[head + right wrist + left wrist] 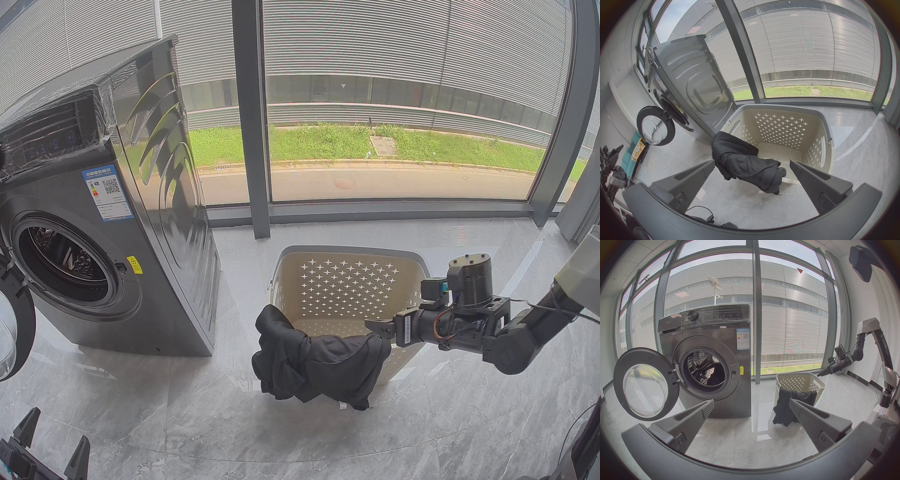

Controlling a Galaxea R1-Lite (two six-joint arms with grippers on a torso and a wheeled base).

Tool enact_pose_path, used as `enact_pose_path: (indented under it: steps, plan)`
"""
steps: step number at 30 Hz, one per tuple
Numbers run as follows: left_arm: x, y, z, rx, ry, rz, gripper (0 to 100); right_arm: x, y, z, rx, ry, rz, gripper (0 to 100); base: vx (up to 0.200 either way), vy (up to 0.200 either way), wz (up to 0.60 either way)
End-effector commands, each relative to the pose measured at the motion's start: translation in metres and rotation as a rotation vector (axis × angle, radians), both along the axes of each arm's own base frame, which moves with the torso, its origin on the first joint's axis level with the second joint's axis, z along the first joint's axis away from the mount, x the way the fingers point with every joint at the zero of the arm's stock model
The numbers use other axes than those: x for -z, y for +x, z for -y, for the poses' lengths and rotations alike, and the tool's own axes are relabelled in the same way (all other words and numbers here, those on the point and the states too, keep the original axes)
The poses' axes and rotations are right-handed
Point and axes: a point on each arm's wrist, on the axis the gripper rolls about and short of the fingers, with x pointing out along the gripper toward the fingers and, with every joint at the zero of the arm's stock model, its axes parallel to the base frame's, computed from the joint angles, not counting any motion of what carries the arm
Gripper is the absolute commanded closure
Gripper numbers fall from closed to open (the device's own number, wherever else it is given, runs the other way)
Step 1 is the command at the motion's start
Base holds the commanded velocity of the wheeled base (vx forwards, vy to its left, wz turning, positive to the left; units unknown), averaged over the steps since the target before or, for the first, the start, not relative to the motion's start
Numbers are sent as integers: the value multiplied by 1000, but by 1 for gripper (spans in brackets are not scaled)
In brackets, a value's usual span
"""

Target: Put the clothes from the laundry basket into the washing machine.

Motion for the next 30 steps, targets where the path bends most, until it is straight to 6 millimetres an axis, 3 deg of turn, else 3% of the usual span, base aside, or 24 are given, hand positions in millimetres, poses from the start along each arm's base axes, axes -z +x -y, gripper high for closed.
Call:
enact_pose_path:
  steps: [1,14,21,30]
  plan:
    - [5,0,0,0,0,-2,0,33,19,-19,30,-49,-30,0,0,0,0]
    - [5,0,0,-2,0,-2,0,76,35,-37,46,-97,-60,0,0,0,0]
    - [5,0,0,-2,0,-2,0,92,40,-37,46,-103,-78,0,0,0,0]
    - [5,0,0,-2,0,-2,0,97,48,-40,47,-98,-72,0,0,0,0]
